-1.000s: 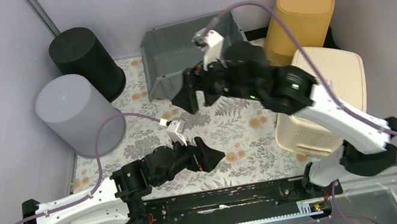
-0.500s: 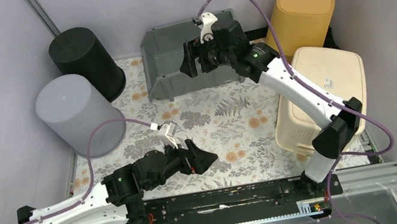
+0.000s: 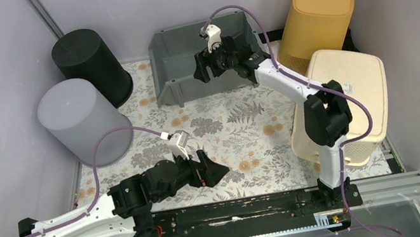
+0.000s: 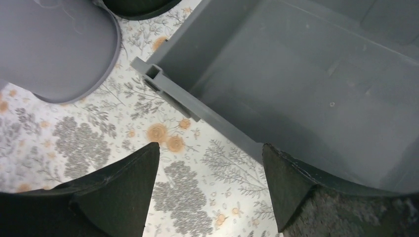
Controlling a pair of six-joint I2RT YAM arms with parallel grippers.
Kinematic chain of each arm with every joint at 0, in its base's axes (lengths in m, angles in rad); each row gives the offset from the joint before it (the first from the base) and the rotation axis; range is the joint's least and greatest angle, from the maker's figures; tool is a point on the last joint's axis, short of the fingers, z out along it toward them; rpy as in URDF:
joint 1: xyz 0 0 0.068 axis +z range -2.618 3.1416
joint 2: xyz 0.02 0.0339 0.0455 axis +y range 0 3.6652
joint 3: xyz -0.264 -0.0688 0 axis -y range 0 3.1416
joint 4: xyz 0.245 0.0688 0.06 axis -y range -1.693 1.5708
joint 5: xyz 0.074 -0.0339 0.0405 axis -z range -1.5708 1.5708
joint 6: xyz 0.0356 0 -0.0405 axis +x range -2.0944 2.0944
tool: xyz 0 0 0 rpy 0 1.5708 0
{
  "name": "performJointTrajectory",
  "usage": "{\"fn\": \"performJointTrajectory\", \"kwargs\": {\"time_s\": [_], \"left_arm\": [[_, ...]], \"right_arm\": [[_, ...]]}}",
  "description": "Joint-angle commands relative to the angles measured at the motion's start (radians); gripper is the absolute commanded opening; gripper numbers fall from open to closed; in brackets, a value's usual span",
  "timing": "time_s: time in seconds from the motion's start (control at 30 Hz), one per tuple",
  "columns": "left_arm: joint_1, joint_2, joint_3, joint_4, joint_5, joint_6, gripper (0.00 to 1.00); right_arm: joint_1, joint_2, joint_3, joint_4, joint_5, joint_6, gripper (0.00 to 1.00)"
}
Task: Turn the large container upside down
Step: Move the container to the center of the board.
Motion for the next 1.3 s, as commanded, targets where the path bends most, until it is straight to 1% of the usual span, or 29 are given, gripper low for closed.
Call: {"fn": "performJointTrajectory", "kwargs": {"time_s": [0.0,0.17,0.33,0.43,0.5,0.6,0.67,0.77,0.87,0.93,1.0,1.03,1.17,1.27], "left_arm": [[-0.004,0.017,0.035,-0.014,-0.001,0.015,1.00],[-0.004,0.044,0.031,0.003,0.001,0.017,1.00],[-0.004,0.084,0.046,0.021,0.015,0.029,1.00],[-0.004,0.097,0.053,0.030,0.028,0.030,1.00],[-0.004,0.102,0.051,0.043,0.033,0.026,1.00],[-0.004,0.112,0.051,0.069,0.049,0.019,1.00],[-0.004,0.122,0.051,0.075,0.055,0.016,1.00],[-0.004,0.123,0.048,0.075,0.060,0.012,1.00],[-0.004,0.113,0.044,0.078,0.058,0.008,1.00],[-0.003,0.109,0.043,0.080,0.060,0.006,1.00],[-0.004,0.106,0.043,0.080,0.063,0.004,1.00],[-0.006,0.106,0.043,0.080,0.064,0.001,1.00],[-0.015,0.098,0.045,0.081,0.069,-0.006,1.00],[-0.024,0.085,0.048,0.081,0.071,-0.010,1.00]], "right_arm": [[-0.019,0.022,0.001,0.141,-0.079,-0.172,0.83],[-0.020,0.046,-0.028,0.156,-0.079,-0.303,0.83],[-0.019,0.071,-0.027,0.092,-0.086,-0.414,0.83],[-0.020,0.089,-0.009,0.012,-0.093,-0.480,0.83],[-0.020,0.124,0.034,-0.074,-0.101,-0.531,0.83],[-0.020,0.182,0.114,-0.182,-0.065,-0.583,0.83],[-0.020,0.206,0.151,-0.224,-0.041,-0.600,0.83],[-0.020,0.207,0.156,-0.247,-0.025,-0.601,0.81],[-0.020,0.169,0.104,-0.226,-0.007,-0.577,0.74],[-0.020,0.144,0.086,-0.224,0.013,-0.553,0.66],[-0.019,0.119,0.077,-0.232,0.021,-0.524,0.55],[-0.019,0.105,0.072,-0.236,0.020,-0.507,0.52],[-0.007,0.038,0.050,-0.235,0.026,-0.418,0.47],[0.021,0.004,0.053,-0.268,0.051,-0.352,0.45]]}}
